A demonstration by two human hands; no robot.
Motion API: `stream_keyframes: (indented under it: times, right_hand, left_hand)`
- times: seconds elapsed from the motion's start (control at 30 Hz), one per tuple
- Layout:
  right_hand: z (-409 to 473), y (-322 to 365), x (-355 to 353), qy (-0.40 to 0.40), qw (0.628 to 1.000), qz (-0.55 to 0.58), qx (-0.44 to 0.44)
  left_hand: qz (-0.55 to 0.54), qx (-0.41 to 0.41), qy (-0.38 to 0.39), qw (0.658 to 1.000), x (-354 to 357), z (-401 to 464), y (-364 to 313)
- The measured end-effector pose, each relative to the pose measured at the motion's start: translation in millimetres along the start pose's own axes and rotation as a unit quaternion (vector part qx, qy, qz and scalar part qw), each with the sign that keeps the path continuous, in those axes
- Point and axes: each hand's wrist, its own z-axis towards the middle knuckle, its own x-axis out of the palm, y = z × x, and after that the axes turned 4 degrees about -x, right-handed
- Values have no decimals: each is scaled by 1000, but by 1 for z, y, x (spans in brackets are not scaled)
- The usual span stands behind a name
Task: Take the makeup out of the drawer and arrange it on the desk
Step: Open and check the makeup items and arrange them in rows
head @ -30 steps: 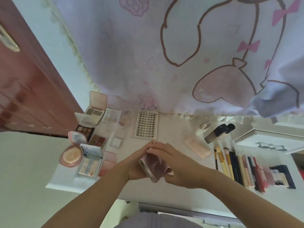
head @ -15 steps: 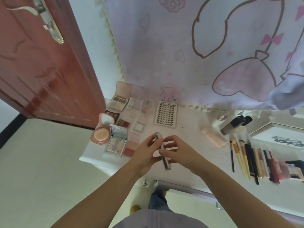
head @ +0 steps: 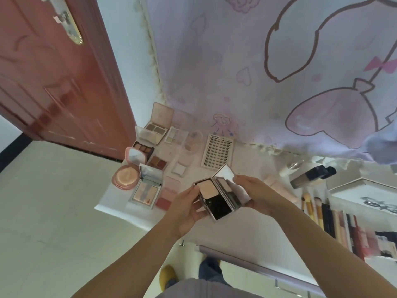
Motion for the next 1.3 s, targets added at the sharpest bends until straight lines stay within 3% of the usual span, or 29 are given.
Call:
stream_keyframes:
  times: [0.1, 0.2, 0.3, 0.6, 0.67, 0.73, 0.8, 0.93, 1.0, 1.2, 1.23, 1.3]
  right_hand:
    - [44, 2, -2, -42, 955, -282, -78]
    - [81, 4, 7, -23, 899, -404, -170]
    - [103, 9, 16, -4, 866, -445, -227]
    - [124, 10, 26, 33, 827, -498, -261]
    - [116, 12, 23, 32, 841, -471, -266]
    - [105, 14, 6, -7, 870, -424, -251]
    - [91, 9, -26, -74, 868, -443, -210]
    - [53, -22, -92, -116, 780, -614, -28]
    - [41, -40, -102, -121, 757, -642, 2]
    - [44, -62, -103, -104, 772, -627, 7]
    - [44, -61, -101, -96, 792, -603, 6]
    - [41, -52, -100, -92, 869, -487, -9]
  left_hand:
    - [-57, -51, -73, 994, 4, 16, 5]
    - [-106, -81, -139, 981, 11, 30, 3]
    - [-116, -84, -186, 972, 15, 40, -4]
    - [-83, -116, -247, 959, 28, 49, -21]
    - [-78, -117, -249, 958, 30, 49, -21]
    - [-60, -122, -248, 959, 35, 48, -16]
    - [-30, -141, -220, 965, 43, 49, -6]
    - [31, -187, -144, 971, 79, 63, 22]
    - [73, -202, -123, 969, 104, 77, 35]
    - [210, -157, -74, 962, 137, 103, 55]
    - [247, -139, -55, 957, 134, 101, 55]
    - [363, -99, -9, 926, 128, 97, 55]
